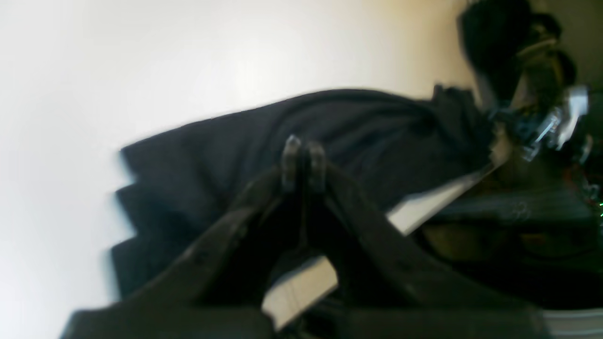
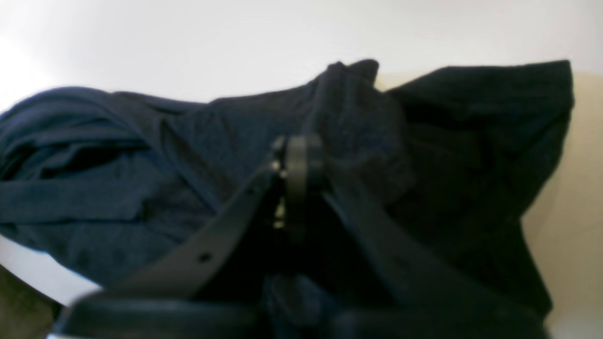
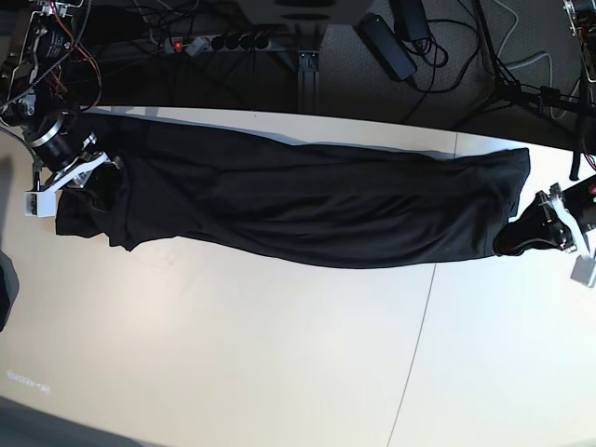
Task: Fold the T-shirt properly
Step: 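Regrasp the strip end with the left gripper, adjusting its hold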
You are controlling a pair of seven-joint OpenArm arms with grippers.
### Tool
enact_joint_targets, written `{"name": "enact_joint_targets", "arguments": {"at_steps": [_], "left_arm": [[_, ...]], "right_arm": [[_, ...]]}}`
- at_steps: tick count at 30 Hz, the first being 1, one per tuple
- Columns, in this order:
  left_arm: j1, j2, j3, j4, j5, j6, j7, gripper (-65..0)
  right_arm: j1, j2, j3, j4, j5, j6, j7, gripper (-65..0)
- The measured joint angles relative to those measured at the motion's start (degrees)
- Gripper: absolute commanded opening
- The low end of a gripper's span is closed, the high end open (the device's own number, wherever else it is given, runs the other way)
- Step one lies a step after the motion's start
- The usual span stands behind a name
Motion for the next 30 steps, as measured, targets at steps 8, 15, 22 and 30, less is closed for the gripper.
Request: {"name": "enact_joint_targets", "arguments": {"at_steps": [8, 15, 22, 30], "left_arm": [[1.1, 2.2, 7.6, -0.1, 11.4, 0.0, -8.0, -63.7], [1.1, 2.2, 8.8, -7.2, 20.3, 0.0, -14.9, -63.7], [1.1, 2.2, 8.8, -11.9, 22.1, 0.0, -18.0, -63.4], [1.1, 2.2, 8.8, -12.1, 23.5, 0.0, -20.0, -52.0]], "right_arm": [[0.0, 0.0, 0.0, 0.0, -1.0, 0.0, 0.0, -65.0], [0.0, 0.0, 0.0, 0.0, -1.0, 0.0, 0.0, -65.0], [0.0, 0.0, 0.0, 0.0, -1.0, 0.0, 0.0, -65.0], [0.0, 0.0, 0.0, 0.0, -1.0, 0.0, 0.0, -65.0]]}}
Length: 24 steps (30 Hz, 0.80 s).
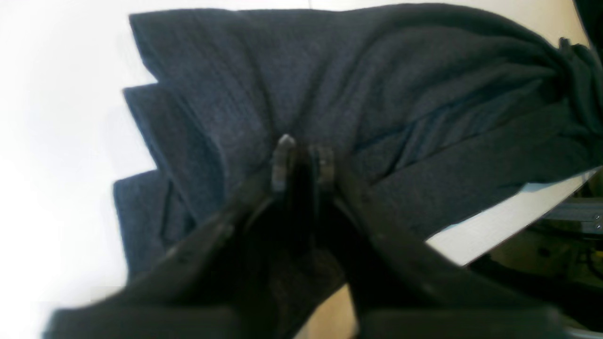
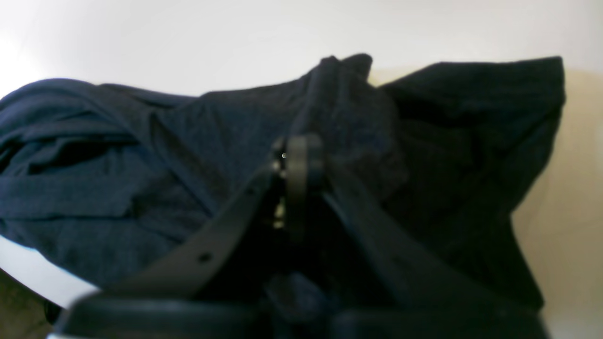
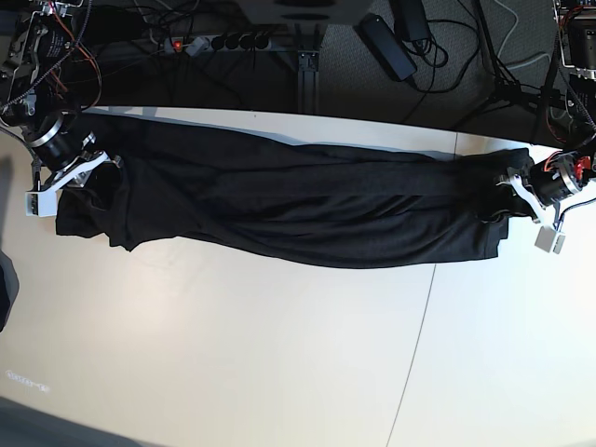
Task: Fold the T-shirt properly
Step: 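Regrasp the strip end with the left gripper, adjusting its hold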
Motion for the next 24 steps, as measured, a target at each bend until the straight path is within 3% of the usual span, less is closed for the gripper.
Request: {"name": "enact_joint_targets", "arguments": {"at_steps": [7, 11, 16, 21, 24], "left_arm": [[-0.2, 0.0, -0.3, 0.0, 2.1, 0.0, -2.4, -51.3], [-0.6, 0.2, -5.0, 0.0, -1.5, 0.0, -2.4, -50.5], [-0.6, 0.1, -13.8, 0.0, -2.2, 0.0, -1.8, -35.5], [-0.2, 0.1, -16.9, 0.0, -2.4, 0.0, 1.7, -33.9], [1.8, 0.1, -16.7, 0.0, -3.8, 0.0, 2.1, -29.0]], "right_arm": [[0.0, 0.0, 0.0, 0.0, 0.0, 0.0, 0.0, -65.0], [0.0, 0.0, 0.0, 0.0, 0.0, 0.0, 0.0, -65.0], [0.0, 0.0, 0.0, 0.0, 0.0, 0.0, 0.0, -65.0], [0.0, 0.0, 0.0, 0.0, 0.0, 0.0, 0.0, -65.0], [0.0, 0.0, 0.0, 0.0, 0.0, 0.0, 0.0, -65.0]]}}
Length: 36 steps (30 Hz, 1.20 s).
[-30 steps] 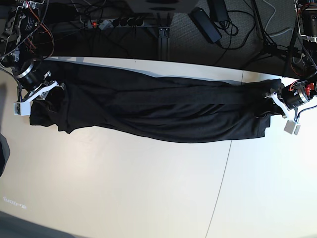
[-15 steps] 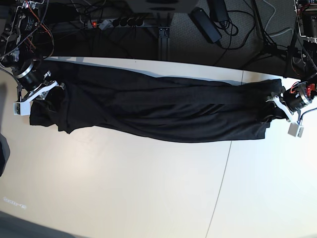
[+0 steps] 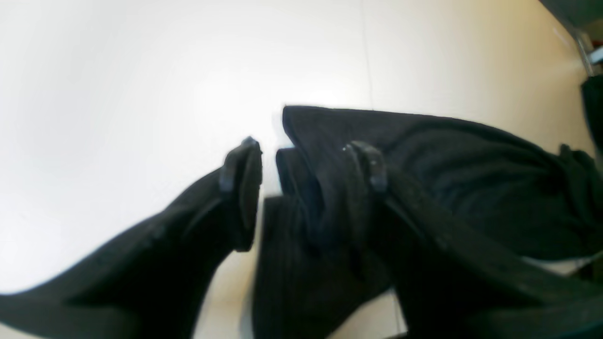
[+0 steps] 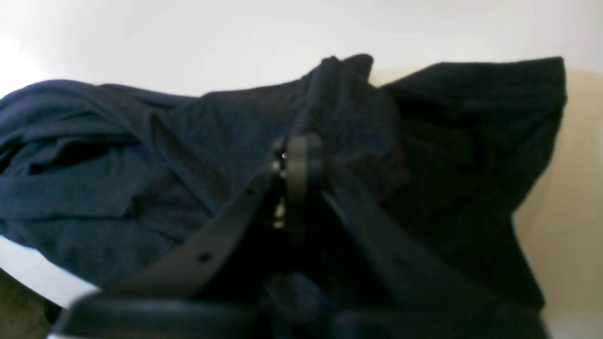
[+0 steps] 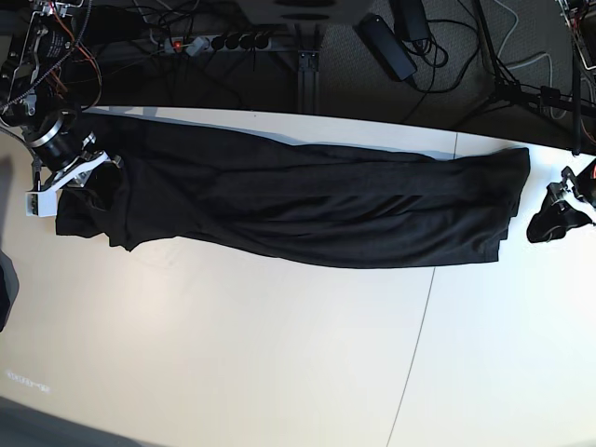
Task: Fold the T-shirt properly
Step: 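Regrasp the strip end with the left gripper, adjusting its hold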
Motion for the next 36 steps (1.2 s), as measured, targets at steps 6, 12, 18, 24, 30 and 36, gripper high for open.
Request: {"name": "enact_joint_targets", "arguments": {"at_steps": [6, 12, 18, 24, 30, 36], "left_arm": [[4.4, 1.3, 0.2, -0.7, 0.4, 0.0, -0.5, -22.3], [4.5, 1.1, 0.1, -5.5, -0.4, 0.0, -1.0, -22.3], [4.2, 1.1, 0.0, -9.0, -3.7, 0.1, -1.8, -22.3], [3.4, 0.9, -0.2, -12.2, -11.1, 0.2, 2.6, -22.3], [2.5, 1.0, -0.1, -13.7, -16.4, 0.1, 6.9, -22.3], [0.7, 1.6, -0.1, -13.8, -14.0, 0.1, 6.6, -22.3]], "right_arm": [[0.0, 0.0, 0.0, 0.0, 0.0, 0.0, 0.0, -65.0], [0.0, 0.0, 0.0, 0.0, 0.0, 0.0, 0.0, -65.0], [0.0, 0.0, 0.0, 0.0, 0.0, 0.0, 0.0, -65.0], [0.0, 0.0, 0.0, 0.0, 0.0, 0.0, 0.0, -65.0], [-0.2, 0.0, 0.0, 0.0, 0.0, 0.0, 0.0, -65.0], [-0.2, 0.0, 0.0, 0.0, 0.0, 0.0, 0.0, -65.0]]}}
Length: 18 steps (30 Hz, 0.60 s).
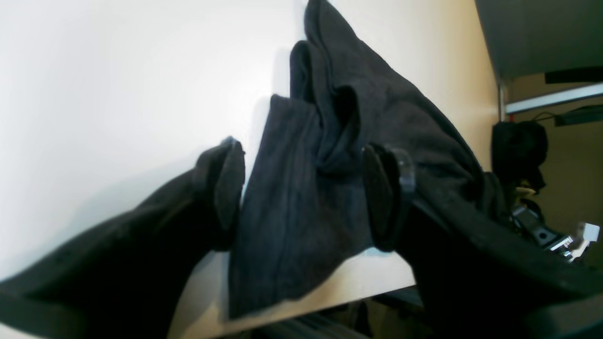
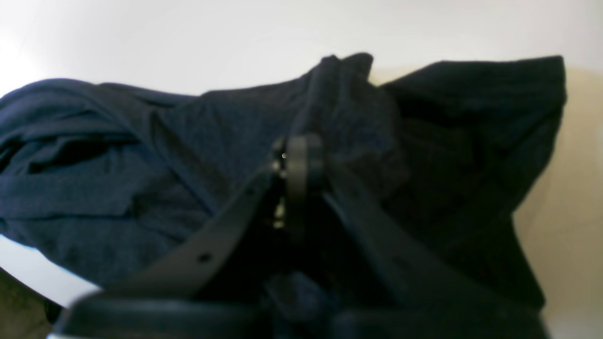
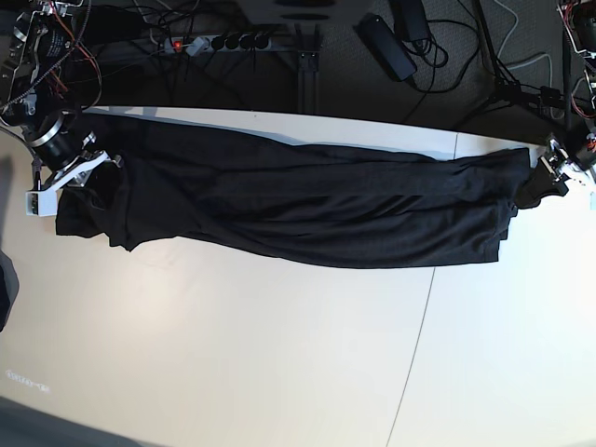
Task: Fold the T-shirt properly
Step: 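Regrasp the strip end with the left gripper, adjusting its hold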
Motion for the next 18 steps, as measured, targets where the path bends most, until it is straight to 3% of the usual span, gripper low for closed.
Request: {"name": "enact_joint_targets", "arguments": {"at_steps": [18], "left_arm": [[-4.1, 1.6, 6.1, -2.2, 0.5, -0.3, -1.8, -22.4]], "right_arm": [[0.0, 0.0, 0.0, 0.0, 0.5, 0.0, -0.7, -65.0]]}}
